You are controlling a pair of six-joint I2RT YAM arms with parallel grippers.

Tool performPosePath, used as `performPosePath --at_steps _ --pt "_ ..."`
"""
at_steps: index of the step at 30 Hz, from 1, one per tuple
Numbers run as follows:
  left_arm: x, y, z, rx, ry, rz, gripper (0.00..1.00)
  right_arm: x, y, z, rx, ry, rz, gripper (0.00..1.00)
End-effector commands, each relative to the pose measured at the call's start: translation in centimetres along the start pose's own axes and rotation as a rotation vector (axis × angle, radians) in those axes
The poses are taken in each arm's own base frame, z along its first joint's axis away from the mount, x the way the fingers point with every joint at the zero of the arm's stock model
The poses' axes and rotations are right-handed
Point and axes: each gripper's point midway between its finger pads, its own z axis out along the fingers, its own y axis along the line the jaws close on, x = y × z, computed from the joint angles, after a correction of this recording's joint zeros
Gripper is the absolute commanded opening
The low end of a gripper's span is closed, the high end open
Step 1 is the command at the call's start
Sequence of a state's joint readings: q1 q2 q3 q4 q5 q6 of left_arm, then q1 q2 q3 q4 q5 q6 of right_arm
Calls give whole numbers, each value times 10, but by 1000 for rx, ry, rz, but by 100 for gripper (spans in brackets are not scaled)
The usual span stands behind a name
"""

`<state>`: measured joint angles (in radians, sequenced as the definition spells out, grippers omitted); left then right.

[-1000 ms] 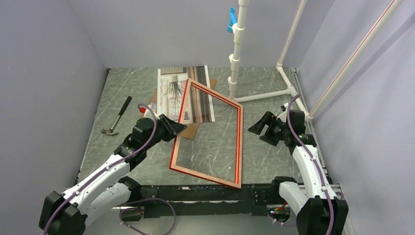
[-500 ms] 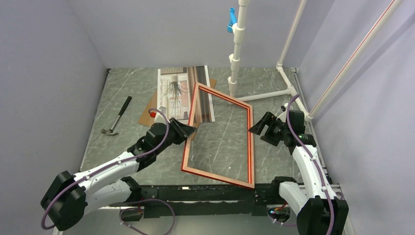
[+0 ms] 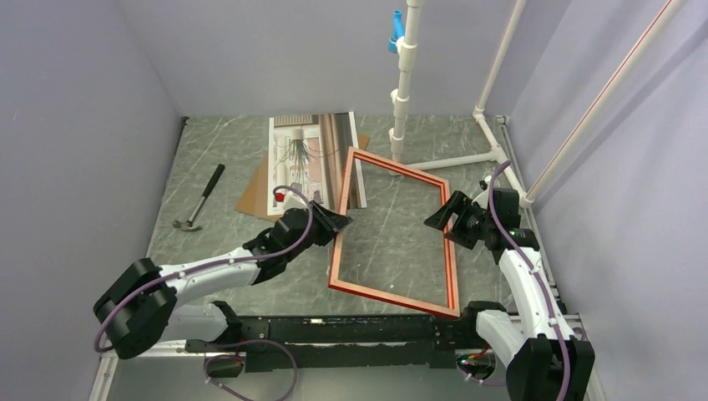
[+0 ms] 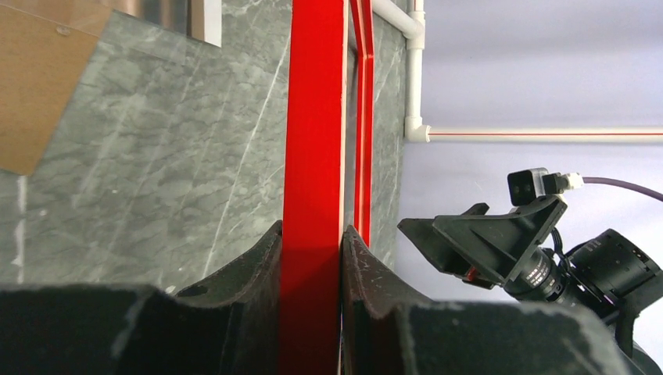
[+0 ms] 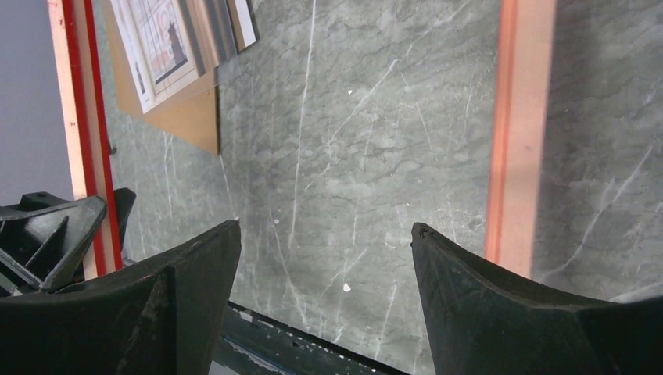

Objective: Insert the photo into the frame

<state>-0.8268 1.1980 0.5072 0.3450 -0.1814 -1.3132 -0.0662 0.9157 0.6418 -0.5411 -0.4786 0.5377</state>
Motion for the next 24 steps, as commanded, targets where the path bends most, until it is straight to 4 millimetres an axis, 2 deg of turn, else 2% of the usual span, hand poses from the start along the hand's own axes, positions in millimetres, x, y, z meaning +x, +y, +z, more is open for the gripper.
performPosePath --at_steps 1,4,5,11,14,15,16,17,19,24 --pt "11 34 16 -170 3 41 0 -3 -1 -1 12 -17 -31 82" --pt "21 43 19 -217 17 65 1 -3 -3 1 19 -13 -32 82" --pt "22 46 19 -230 21 71 5 -4 -4 1 23 -12 -35 83" --pt "28 58 18 -284 78 202 43 -10 -8 1 64 -17 -57 85" --pt "36 67 18 -316 142 283 58 -11 -9 2 70 -19 -56 86" --pt "38 70 18 -332 160 308 67 -11 -10 2 72 -20 -55 86" --pt "41 71 19 -340 185 337 72 -12 -10 2 72 -23 -54 86" --pt "43 81 17 -375 209 369 74 -10 -10 2 72 -21 -53 86" --pt "44 87 17 -416 240 423 78 -10 -11 3 70 -22 -53 87" --pt "43 108 17 -530 302 549 72 -9 -12 2 76 -19 -55 87"
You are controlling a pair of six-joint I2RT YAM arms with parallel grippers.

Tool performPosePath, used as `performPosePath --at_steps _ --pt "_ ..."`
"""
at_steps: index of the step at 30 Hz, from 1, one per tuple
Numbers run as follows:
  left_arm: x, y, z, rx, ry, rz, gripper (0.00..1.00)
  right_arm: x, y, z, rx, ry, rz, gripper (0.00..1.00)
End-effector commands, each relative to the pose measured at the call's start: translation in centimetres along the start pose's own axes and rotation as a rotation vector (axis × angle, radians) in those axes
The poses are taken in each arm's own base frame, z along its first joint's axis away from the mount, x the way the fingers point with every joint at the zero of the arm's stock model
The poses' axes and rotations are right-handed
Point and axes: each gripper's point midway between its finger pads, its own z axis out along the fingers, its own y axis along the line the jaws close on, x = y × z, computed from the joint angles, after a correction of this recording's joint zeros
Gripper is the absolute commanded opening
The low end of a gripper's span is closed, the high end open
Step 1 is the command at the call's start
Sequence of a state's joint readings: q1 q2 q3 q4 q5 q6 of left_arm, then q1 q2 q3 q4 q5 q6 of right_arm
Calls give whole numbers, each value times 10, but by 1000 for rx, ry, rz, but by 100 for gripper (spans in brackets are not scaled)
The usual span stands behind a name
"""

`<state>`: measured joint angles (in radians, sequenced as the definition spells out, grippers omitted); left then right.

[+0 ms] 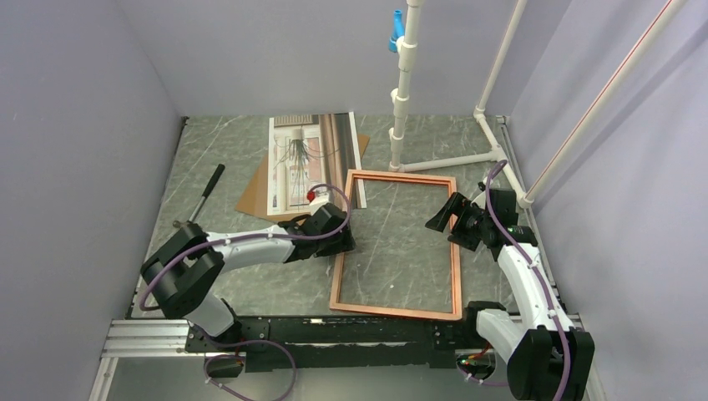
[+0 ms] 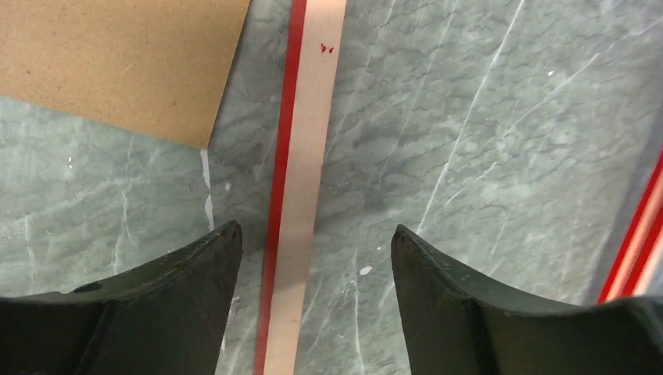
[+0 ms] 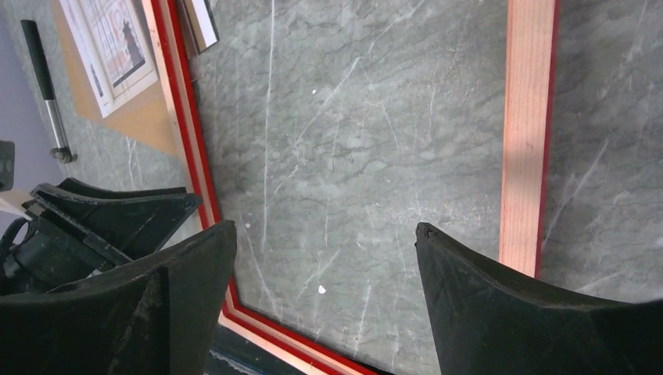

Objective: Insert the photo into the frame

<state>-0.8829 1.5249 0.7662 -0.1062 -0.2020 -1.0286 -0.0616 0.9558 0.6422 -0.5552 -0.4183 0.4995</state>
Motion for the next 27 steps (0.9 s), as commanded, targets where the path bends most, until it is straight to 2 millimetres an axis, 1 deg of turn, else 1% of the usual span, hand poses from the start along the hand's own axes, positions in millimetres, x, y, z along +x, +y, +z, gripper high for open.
performPosePath --at_steps 1,3,7,9,10,11,12,15,17,19,22,27 --pt "5 15 3 -101 64 161 70 -11 5 -5 3 -36 -35 87" --pt "8 18 8 -124 86 185 64 -12 5 -6 6 -39 -39 87" --pt "20 18 18 -120 138 189 48 -13 5 -7 10 -44 -41 87" --pt "25 22 20 -125 149 169 28 -13 5 -8 11 -43 -43 87" --pt "26 23 20 -131 148 155 13 -13 5 -8 11 -42 -43 87" --pt "26 25 19 -138 144 142 5 -13 5 -9 11 -42 -43 87" --pt "24 26 17 -144 135 129 0 -13 5 -9 10 -44 -43 87" --pt "20 32 10 -167 104 82 0 -12 5 -10 12 -44 -47 87" --pt "17 31 6 -157 81 47 0 -12 5 -10 12 -47 -46 87" --pt "14 25 7 -134 72 46 0 -13 6 -10 7 -48 -45 87" --pt "12 20 10 -161 81 59 0 -13 8 -10 1 -50 -41 88" --pt "13 -4 18 -161 93 108 0 -15 11 -13 -4 -57 -46 88"
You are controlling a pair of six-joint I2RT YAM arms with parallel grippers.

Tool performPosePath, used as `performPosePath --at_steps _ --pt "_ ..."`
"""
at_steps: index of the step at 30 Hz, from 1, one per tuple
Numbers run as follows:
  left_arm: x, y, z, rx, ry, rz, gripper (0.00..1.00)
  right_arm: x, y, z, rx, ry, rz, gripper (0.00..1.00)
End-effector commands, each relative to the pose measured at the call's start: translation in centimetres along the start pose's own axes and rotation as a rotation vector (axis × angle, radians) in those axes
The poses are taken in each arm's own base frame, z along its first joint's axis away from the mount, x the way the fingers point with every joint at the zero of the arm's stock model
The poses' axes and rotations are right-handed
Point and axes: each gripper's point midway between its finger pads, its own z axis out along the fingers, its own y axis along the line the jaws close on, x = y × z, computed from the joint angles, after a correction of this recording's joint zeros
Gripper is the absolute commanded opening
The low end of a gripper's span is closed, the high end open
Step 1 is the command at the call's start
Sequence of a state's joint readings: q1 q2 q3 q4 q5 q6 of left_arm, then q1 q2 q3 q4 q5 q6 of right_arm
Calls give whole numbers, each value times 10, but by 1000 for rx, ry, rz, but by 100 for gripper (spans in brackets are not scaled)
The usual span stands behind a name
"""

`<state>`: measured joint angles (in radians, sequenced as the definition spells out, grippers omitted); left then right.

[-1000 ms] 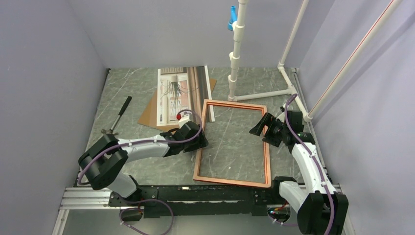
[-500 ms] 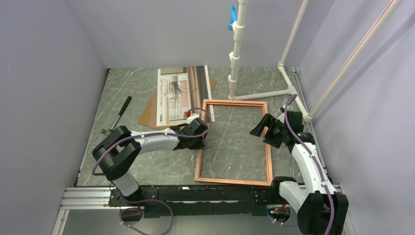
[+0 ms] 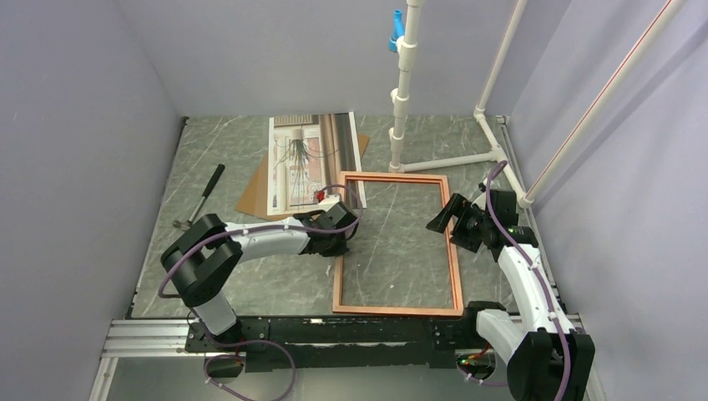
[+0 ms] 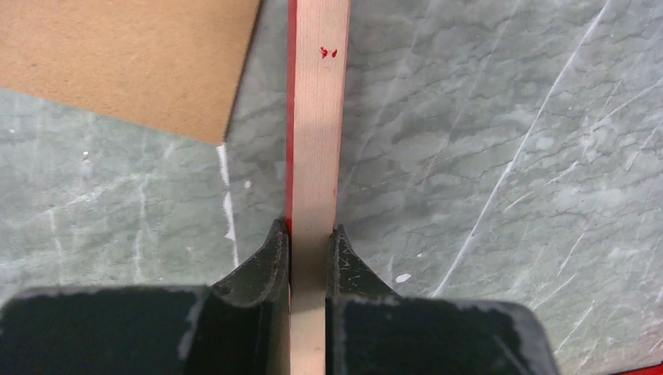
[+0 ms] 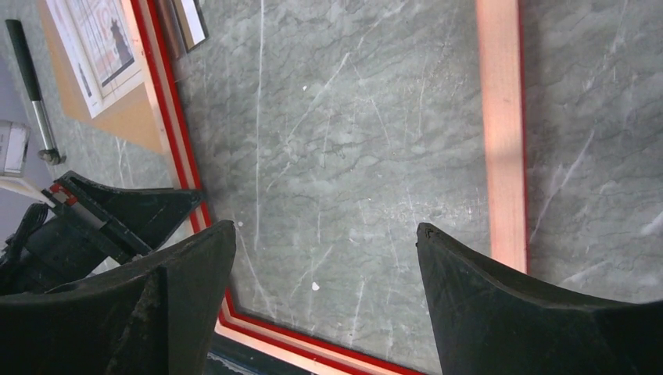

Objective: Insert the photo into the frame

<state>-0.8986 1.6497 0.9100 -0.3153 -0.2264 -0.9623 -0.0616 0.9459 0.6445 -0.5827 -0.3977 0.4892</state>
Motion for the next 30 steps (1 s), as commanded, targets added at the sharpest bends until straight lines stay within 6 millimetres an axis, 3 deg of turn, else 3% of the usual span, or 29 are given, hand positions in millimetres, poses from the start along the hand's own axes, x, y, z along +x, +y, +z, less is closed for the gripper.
performPosePath --at_steps 1,16,23,26,29,30 --pt "-3 -27 5 4 7 -8 0 -18 15 -11 -30 -61 -43 88" --pt "6 -84 18 58 76 -93 0 -13 18 -8 -43 -52 -39 88" --pt "11 -101 22 73 91 -101 1 -10 18 -5 -47 -45 -41 89" --pt "18 -110 24 123 117 -106 14 -9 19 -4 -46 -42 -43 89" --pt "22 -120 22 193 128 -106 36 -8 19 -4 -41 -40 -51 89" --pt "22 -120 21 197 128 -104 47 -8 19 -4 -38 -40 -55 90"
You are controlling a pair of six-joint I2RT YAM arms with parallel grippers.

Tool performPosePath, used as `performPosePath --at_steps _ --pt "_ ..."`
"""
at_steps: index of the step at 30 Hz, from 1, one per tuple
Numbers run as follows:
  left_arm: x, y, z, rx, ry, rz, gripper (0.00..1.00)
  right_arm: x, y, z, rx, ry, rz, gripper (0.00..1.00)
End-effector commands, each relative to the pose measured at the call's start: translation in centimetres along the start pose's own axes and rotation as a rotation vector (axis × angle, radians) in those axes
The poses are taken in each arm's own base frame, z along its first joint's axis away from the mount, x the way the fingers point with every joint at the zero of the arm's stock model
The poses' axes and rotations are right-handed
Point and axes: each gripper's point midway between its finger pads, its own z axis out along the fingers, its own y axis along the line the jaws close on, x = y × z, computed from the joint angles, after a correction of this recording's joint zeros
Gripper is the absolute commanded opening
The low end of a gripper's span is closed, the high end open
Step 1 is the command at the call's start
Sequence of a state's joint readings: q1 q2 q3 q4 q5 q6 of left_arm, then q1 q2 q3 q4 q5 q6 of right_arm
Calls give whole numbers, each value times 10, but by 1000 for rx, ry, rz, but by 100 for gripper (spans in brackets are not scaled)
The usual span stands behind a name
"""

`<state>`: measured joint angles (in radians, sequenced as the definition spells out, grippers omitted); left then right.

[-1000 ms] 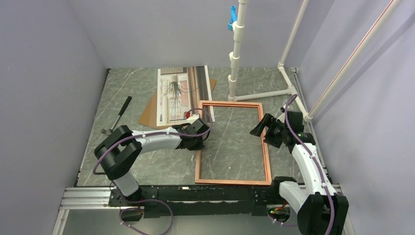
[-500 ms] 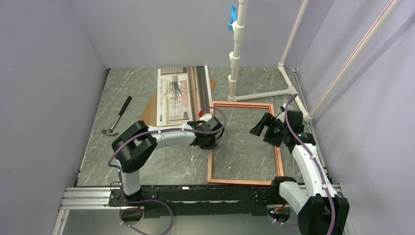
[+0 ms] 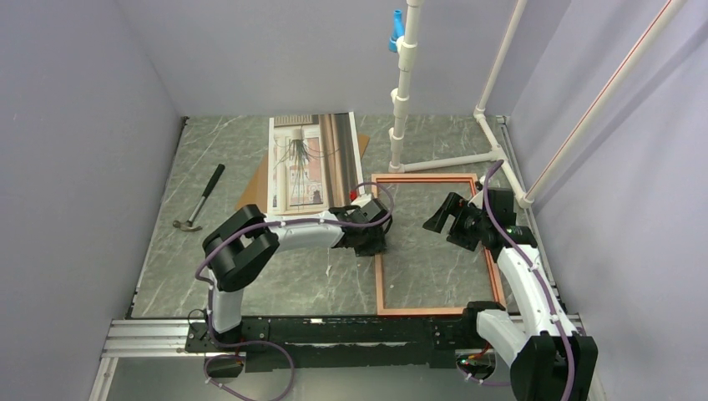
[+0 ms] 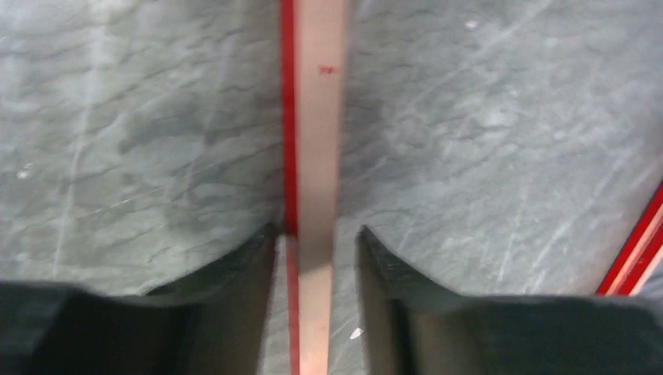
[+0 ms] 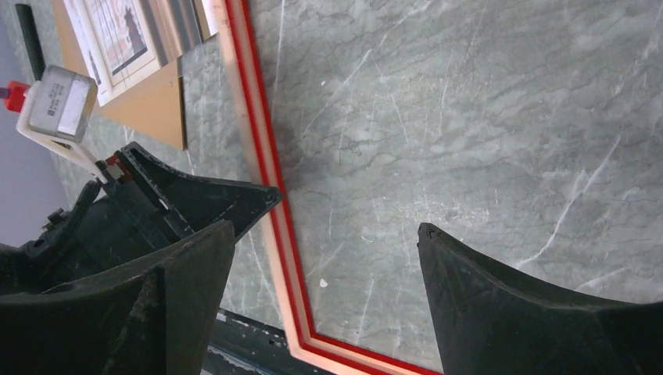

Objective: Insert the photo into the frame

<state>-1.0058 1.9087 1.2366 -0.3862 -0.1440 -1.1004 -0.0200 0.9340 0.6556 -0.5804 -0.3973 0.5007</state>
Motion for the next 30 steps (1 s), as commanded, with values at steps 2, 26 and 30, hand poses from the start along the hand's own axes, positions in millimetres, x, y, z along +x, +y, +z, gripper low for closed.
performPosePath --at_steps 2,26,30 --pt "2 -23 0 121 8 -51 70 -11 6 -2 -3 -44 -35 90" --pt "-148 106 -102 332 -279 -127 95 -3 91 63 -46 142 -199 94" --pt "-178 145 -107 246 -305 -151 95 -7 123 90 -84 166 -246 94"
